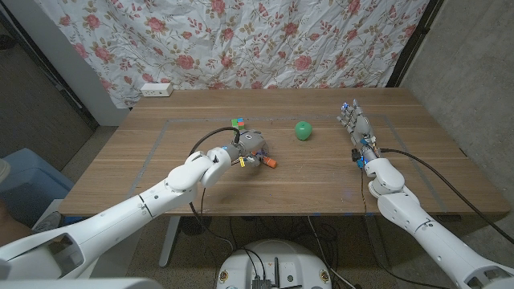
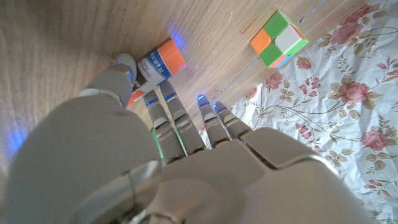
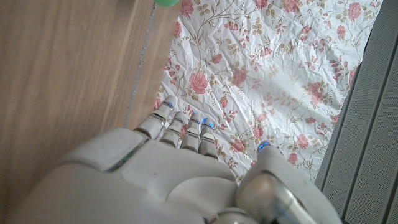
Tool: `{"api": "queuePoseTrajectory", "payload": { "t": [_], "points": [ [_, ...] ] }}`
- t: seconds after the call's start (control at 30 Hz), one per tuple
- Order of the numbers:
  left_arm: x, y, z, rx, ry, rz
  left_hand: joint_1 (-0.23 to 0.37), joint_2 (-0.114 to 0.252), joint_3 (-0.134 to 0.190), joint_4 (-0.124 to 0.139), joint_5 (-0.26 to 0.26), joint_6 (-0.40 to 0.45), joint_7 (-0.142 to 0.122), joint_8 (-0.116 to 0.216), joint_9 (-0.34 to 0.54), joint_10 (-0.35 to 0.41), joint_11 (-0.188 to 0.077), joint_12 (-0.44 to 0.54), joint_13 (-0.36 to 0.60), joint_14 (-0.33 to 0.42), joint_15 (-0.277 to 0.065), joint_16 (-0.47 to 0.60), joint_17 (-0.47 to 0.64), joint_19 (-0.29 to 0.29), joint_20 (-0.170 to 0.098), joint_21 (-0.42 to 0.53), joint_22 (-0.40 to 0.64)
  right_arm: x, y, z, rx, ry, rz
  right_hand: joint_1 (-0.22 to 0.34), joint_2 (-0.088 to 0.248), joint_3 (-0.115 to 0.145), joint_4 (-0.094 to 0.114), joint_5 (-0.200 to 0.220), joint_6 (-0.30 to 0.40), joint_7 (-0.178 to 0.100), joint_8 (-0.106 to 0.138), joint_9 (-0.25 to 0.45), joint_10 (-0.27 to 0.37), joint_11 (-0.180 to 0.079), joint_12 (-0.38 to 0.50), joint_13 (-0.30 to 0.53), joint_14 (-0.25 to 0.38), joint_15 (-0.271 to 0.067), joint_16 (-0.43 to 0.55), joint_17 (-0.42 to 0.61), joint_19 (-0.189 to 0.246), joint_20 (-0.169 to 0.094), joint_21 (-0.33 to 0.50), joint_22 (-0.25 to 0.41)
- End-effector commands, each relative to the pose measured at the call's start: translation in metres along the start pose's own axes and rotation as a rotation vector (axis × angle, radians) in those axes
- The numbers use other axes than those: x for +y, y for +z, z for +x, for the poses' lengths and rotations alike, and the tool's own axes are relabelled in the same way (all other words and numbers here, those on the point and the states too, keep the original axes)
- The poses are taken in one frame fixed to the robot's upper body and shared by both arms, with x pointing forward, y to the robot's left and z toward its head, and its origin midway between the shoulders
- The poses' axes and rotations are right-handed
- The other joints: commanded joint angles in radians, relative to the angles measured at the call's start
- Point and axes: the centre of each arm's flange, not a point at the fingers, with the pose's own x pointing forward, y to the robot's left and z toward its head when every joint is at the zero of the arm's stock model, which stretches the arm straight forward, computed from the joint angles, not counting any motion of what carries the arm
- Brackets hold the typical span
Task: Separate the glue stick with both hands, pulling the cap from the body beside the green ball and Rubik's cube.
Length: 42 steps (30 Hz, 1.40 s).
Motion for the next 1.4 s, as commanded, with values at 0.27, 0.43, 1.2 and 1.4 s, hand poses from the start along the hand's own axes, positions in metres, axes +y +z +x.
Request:
{"api": "queuePoseTrajectory", "payload": {
  "t": [0.27,0.43,1.2,1.4],
  "points": [
    [-0.008,0.007,0.004,0.033,0.052,-0.009,0.05,0.003,-0.023,-0.002,0.002,0.078,0.0,0.011,0.004,0.055,-0.003,-0.002,0.007,0.042,-0.133,0.006,0.004,0.03,0.0,0.003,0.002,0.0,0.0,0.0,-0.002,-0.008,0.0,-0.012,0.002,0.008,0.001,0.0,0.01,0.0,0.004,0.003,0.007,-0.004,0.009,0.001,0.01,-0.002,0.005,0.001,0.01,0.007,0.004,0.002],
    [-0.011,0.007,0.006,0.037,0.048,-0.006,0.075,0.013,-0.036,0.001,0.005,0.121,-0.001,0.009,0.005,0.103,-0.004,0.004,0.009,0.065,-0.134,0.007,0.005,0.041,-0.001,0.002,0.002,0.0,0.0,0.0,-0.001,-0.01,-0.001,-0.013,0.002,0.01,0.001,0.0,0.015,-0.001,0.005,0.003,0.008,-0.004,0.009,0.001,0.009,-0.002,0.005,0.0,0.011,0.008,0.004,0.002],
    [-0.005,0.0,0.003,0.062,0.06,-0.003,0.095,0.059,-0.102,0.011,0.008,0.245,0.012,-0.021,0.002,0.262,-0.006,0.012,0.016,0.149,-0.144,0.011,0.01,0.097,-0.004,0.005,0.003,-0.002,0.005,-0.001,-0.013,-0.017,-0.012,-0.021,0.002,0.013,0.001,-0.001,0.019,-0.002,0.004,0.003,0.008,-0.003,0.008,0.001,0.01,-0.001,0.007,0.0,0.013,0.008,0.004,0.002],
    [0.0,-0.001,0.0,0.08,0.072,-0.009,0.091,0.064,-0.111,0.014,0.007,0.255,0.011,-0.023,0.004,0.279,-0.006,0.015,0.017,0.159,-0.144,0.013,0.011,0.103,-0.004,0.005,0.003,-0.002,0.007,-0.002,-0.016,-0.012,-0.017,-0.023,0.002,0.014,0.001,-0.001,0.019,-0.002,0.004,0.003,0.009,-0.004,0.008,0.001,0.01,-0.003,0.007,-0.001,0.013,0.009,0.004,0.002]
  ]
}}
